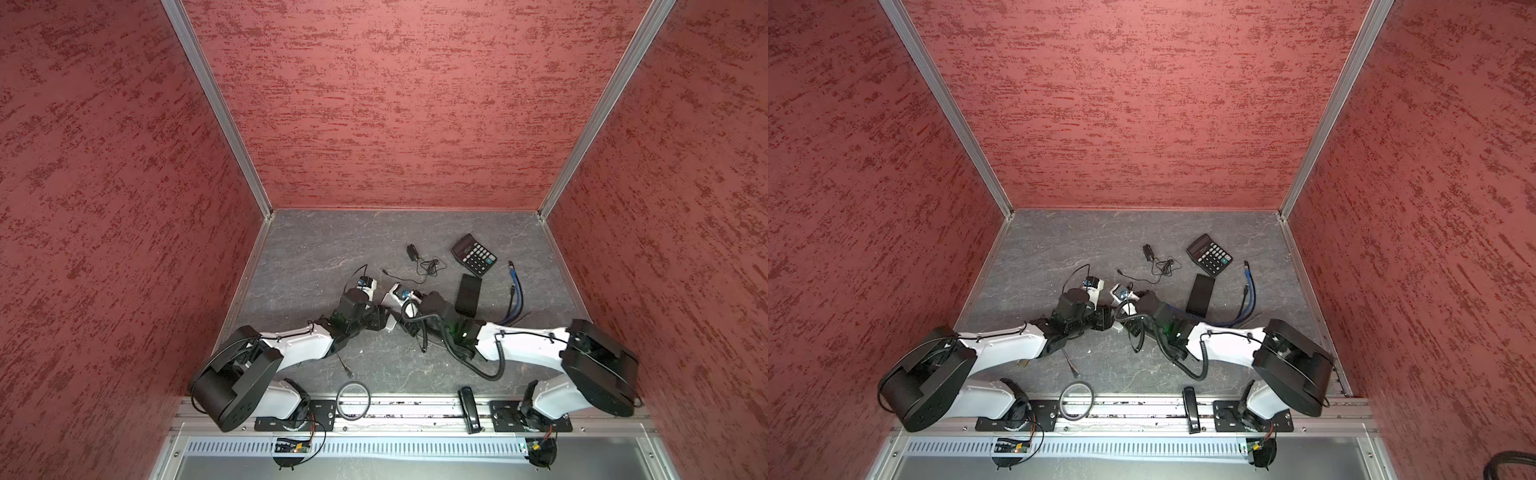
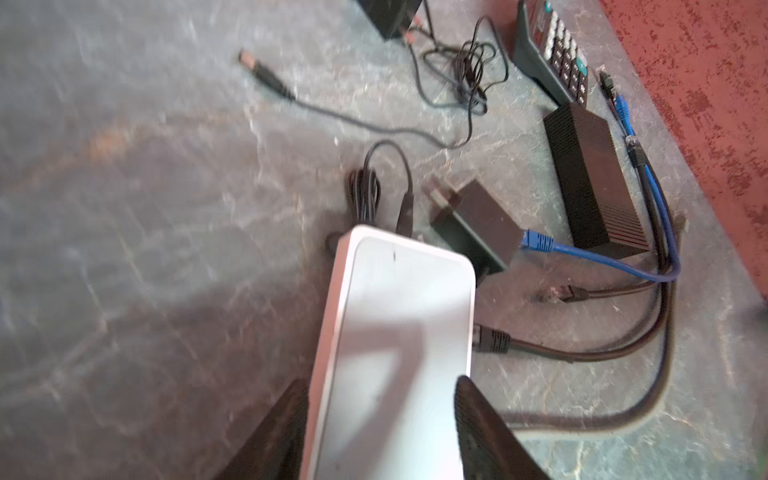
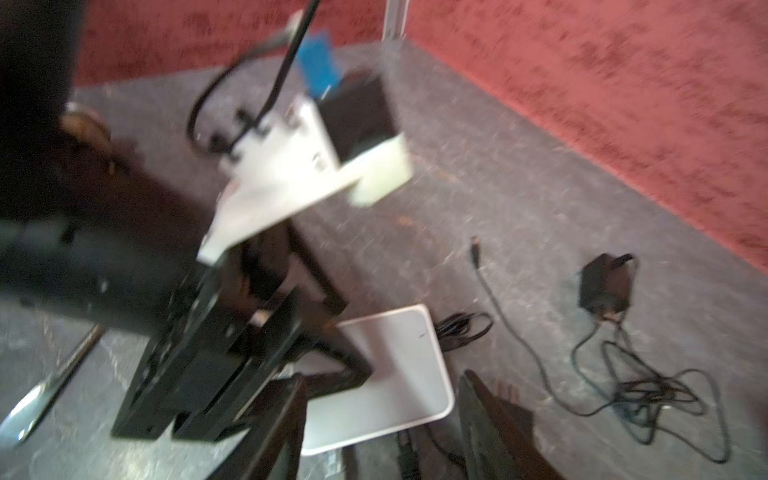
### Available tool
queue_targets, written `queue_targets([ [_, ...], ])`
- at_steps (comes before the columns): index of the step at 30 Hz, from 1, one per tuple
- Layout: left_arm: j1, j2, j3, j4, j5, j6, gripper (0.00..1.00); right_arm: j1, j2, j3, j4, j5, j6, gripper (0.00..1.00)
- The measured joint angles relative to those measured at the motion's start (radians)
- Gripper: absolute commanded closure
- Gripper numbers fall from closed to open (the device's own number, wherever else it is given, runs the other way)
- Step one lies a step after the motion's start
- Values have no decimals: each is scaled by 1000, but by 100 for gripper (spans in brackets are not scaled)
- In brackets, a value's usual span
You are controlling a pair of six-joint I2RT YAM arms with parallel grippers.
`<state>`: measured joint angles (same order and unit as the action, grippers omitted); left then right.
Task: Insert the plug into the switch port
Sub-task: 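Open right gripper and swing it toward black box while left releases box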
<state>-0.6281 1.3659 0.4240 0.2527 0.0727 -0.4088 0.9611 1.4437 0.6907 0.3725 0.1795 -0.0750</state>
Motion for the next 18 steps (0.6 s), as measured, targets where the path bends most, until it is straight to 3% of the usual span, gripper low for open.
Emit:
queue_targets([
  [8, -14, -67, 8, -93, -8, 42, 0, -135, -156, 27, -162, 77, 138, 34],
  [18, -227, -14, 190, -249, -138, 196, 0, -270, -172, 154, -571, 76, 288, 34],
])
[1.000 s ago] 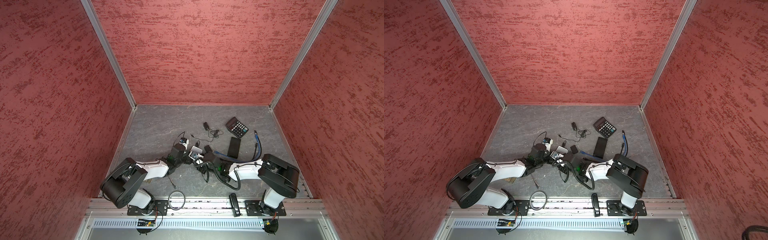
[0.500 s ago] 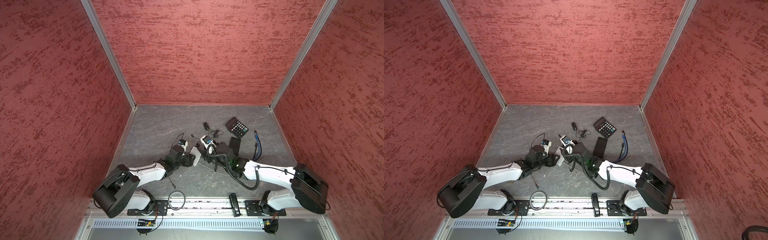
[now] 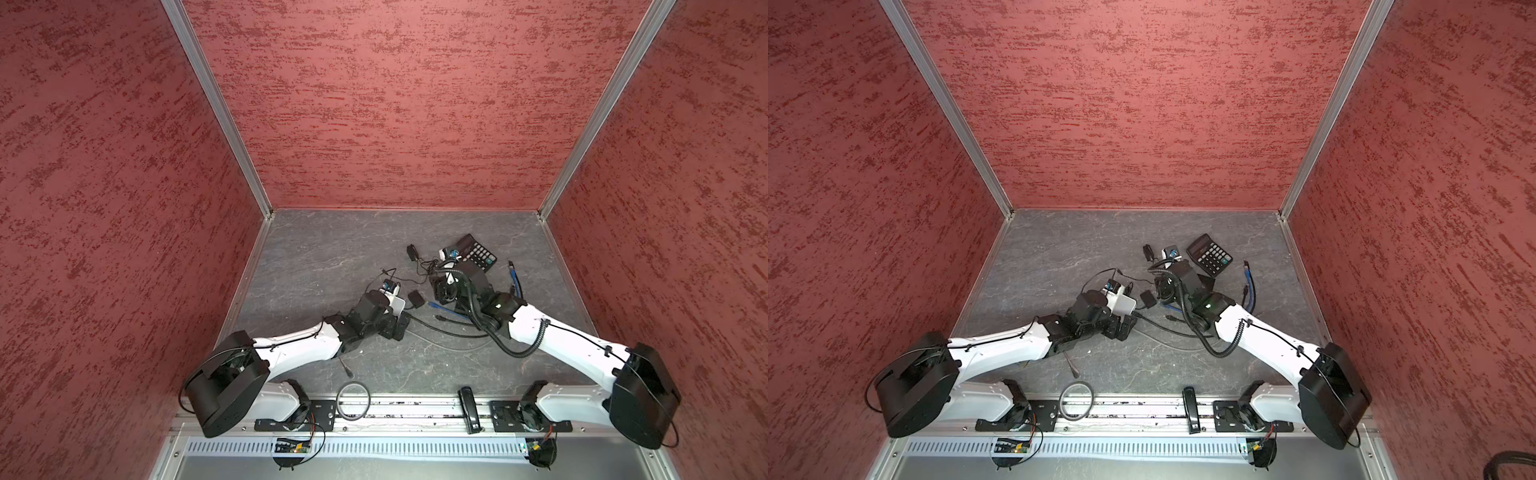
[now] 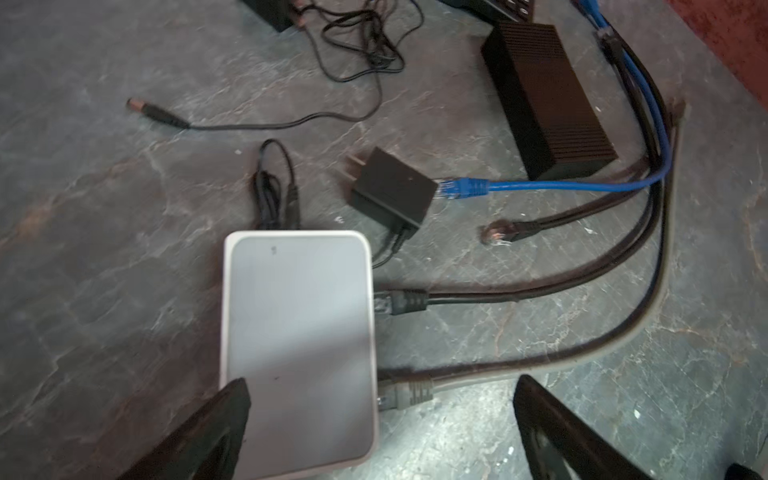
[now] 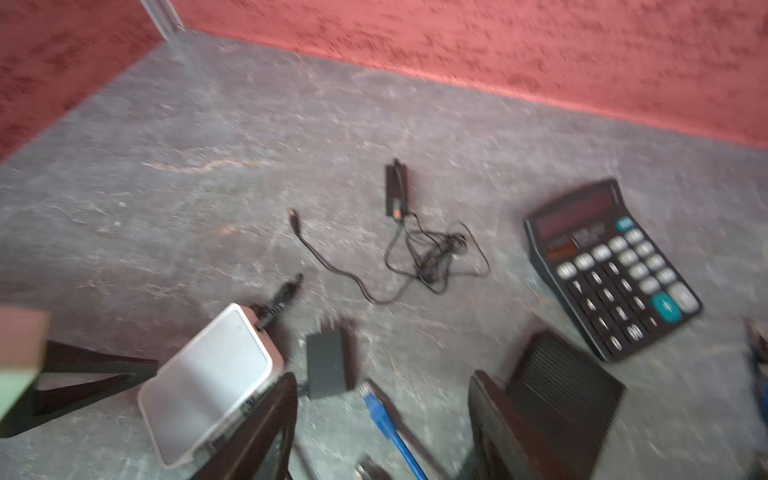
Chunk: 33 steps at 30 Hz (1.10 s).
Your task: Insert the plug into the switch port
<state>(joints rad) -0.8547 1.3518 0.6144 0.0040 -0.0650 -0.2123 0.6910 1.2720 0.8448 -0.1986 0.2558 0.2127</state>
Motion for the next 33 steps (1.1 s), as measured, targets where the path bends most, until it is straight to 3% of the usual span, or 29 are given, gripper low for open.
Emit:
queue_targets([
  [8, -98, 66, 87, -69, 31, 281, 0, -81, -66, 0, -142, -46, 24, 35],
  [17, -109, 197, 242, -193, 130, 566, 2, -105, -68, 0, -167, -81, 23, 35],
  [25, -107, 348, 383, -304, 183, 728, 4, -124, -86, -1, -167, -95, 14, 36],
  [33, -99, 447, 447, -366, 204, 804, 8, -183, -146, -22, -177, -97, 7, 36],
])
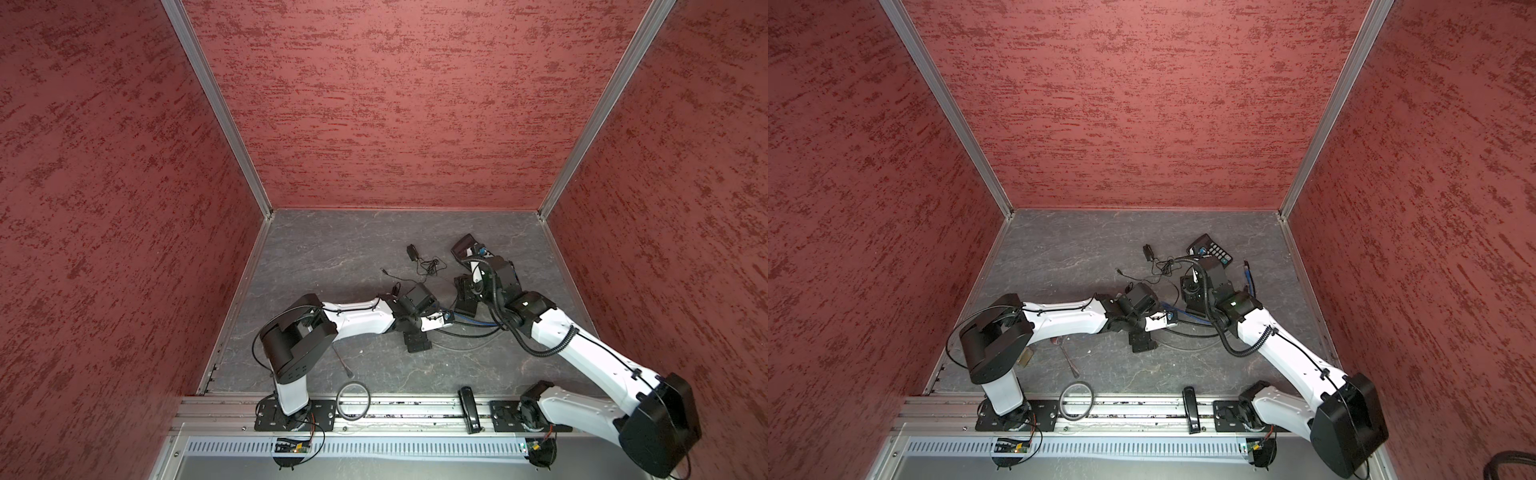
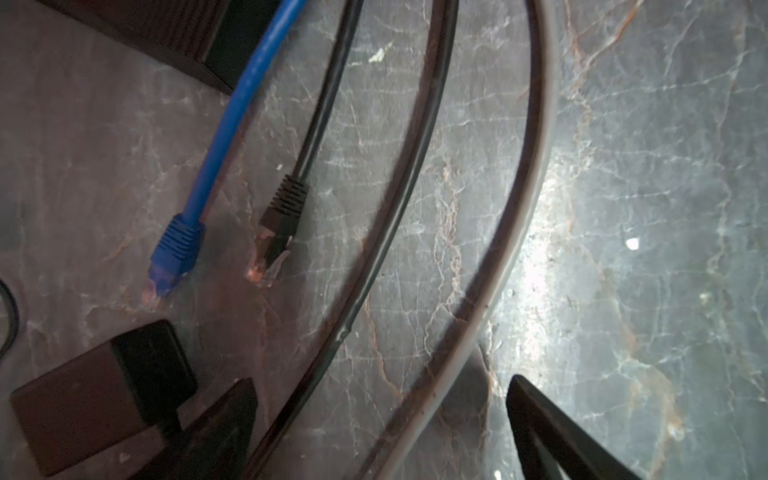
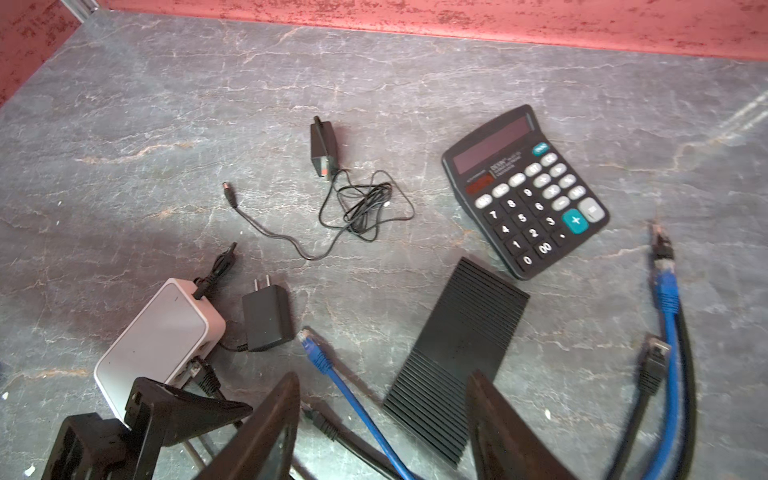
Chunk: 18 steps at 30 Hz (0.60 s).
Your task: Insert the plug into the switch port
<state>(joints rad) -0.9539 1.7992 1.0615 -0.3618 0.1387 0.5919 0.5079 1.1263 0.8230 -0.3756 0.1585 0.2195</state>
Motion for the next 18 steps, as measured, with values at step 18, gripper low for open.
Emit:
queue_targets([
  [18, 1, 45, 19, -11, 10, 28, 42, -65, -55, -2, -21, 0, -23, 36],
])
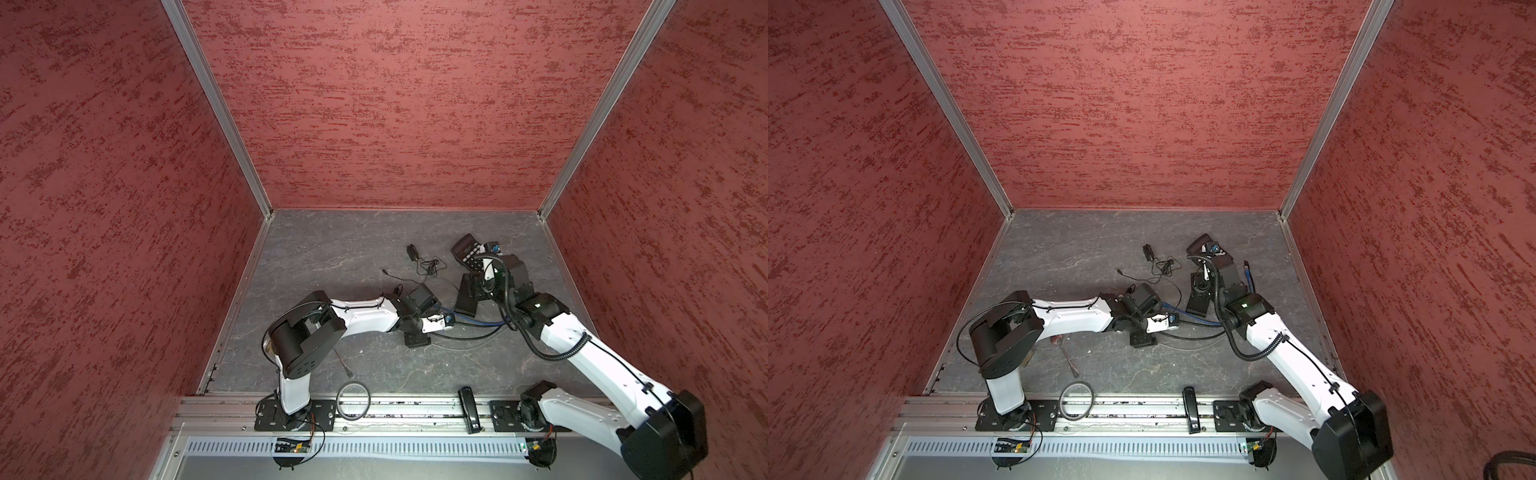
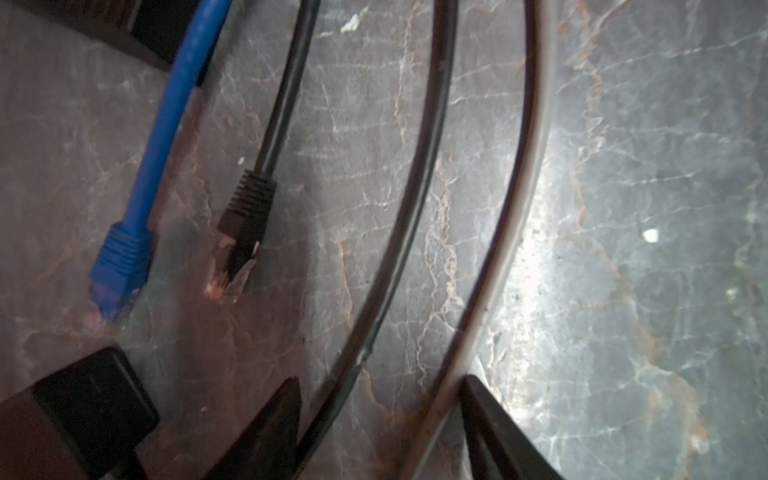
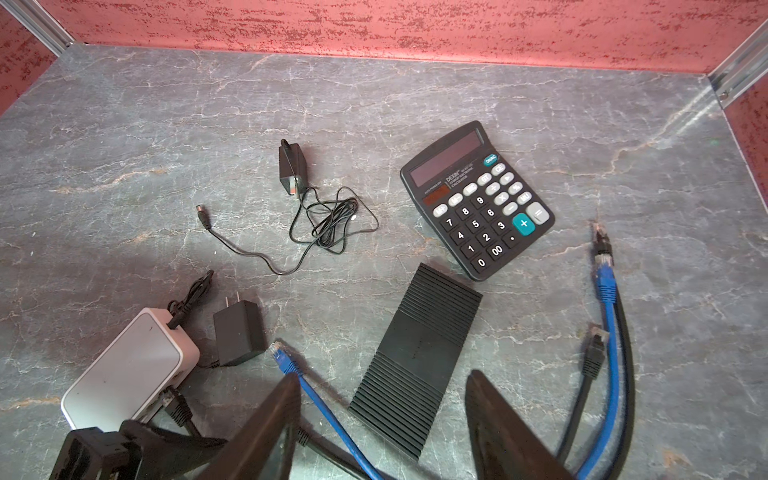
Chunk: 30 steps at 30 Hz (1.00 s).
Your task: Insert the plug into the switch port
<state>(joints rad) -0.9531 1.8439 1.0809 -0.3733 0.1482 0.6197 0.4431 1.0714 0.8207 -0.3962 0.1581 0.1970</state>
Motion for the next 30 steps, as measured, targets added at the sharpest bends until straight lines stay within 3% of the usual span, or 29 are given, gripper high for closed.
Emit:
queue_targets([
  [2, 0, 0, -3, 5, 1, -1, 49, -2, 0, 0, 0, 0, 0, 36],
  [11, 14, -21, -41, 43, -20, -21, 62, -2, 0, 0, 0, -4, -3, 37],
  [19, 47, -50, -72, 39, -55, -47, 80, -2, 15, 0, 2, -20, -5, 37],
  [30, 168, -63, -51, -52, -106, -54, 81, -3, 37, 1, 10, -48, -3, 37],
])
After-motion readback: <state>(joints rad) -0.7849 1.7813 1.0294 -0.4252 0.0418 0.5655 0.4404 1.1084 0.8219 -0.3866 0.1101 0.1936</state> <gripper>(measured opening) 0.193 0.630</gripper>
